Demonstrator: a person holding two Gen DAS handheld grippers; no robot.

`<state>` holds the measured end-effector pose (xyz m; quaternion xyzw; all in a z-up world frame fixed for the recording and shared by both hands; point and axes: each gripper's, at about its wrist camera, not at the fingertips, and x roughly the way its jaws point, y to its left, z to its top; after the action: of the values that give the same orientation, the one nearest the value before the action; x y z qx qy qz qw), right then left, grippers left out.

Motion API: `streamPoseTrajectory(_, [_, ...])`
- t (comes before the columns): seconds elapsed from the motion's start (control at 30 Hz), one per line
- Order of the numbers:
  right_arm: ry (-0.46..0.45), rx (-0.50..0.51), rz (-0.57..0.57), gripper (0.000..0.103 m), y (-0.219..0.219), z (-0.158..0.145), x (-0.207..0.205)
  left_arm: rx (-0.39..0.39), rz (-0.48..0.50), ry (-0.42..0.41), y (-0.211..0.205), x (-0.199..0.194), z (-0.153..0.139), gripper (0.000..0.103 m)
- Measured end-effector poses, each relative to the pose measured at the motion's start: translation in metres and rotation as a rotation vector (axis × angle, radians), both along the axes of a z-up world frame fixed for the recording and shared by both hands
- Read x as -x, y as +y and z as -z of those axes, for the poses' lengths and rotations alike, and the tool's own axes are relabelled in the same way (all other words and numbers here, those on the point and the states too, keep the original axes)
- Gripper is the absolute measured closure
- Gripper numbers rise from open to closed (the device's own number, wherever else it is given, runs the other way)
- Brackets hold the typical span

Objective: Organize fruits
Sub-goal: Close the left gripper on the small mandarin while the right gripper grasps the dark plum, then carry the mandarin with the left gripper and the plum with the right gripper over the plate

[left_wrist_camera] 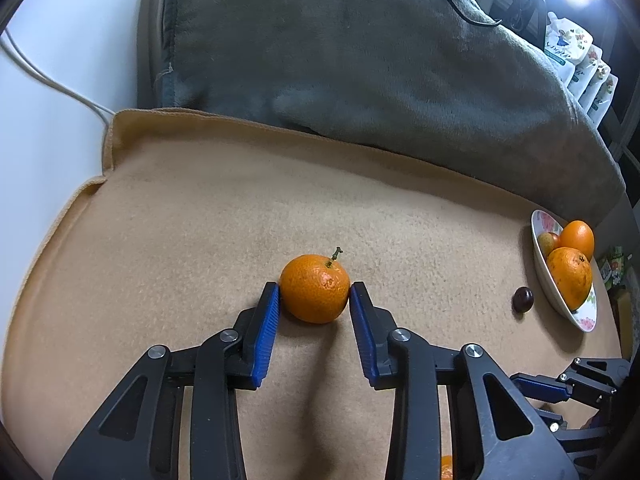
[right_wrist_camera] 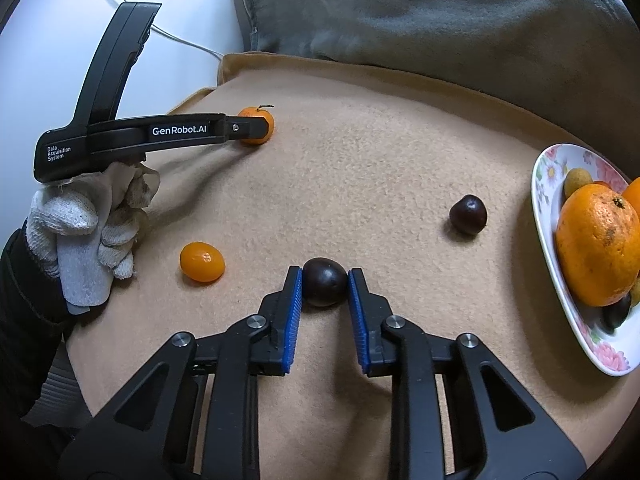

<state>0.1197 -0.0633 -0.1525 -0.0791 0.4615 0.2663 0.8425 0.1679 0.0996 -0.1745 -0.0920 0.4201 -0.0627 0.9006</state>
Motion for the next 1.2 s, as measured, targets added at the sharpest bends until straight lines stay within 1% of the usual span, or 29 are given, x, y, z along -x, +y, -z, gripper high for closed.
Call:
streamPoseTrajectory(0.27, [-0.019, -0.025, 0.028, 0.079, -0.010, -0.009, 0.005, 0.008, 0.001, -0.013, -0.002, 0.008, -0.007, 0.069])
streamPoseTrajectory(0.57, [-0.070, -0.053, 0.072, 0.079, -0.033, -0.034, 0.018, 0.021, 0.028, -0.050, -0.014, 0.023, -0.024, 0.069])
streamPoseTrajectory(1.2, [-0.140, -0.080, 0.179, 0.080, -0.094, -0.061, 0.036, 0.036, 0.141, -0.127, -0.074, 0.047, -0.064, 0.069])
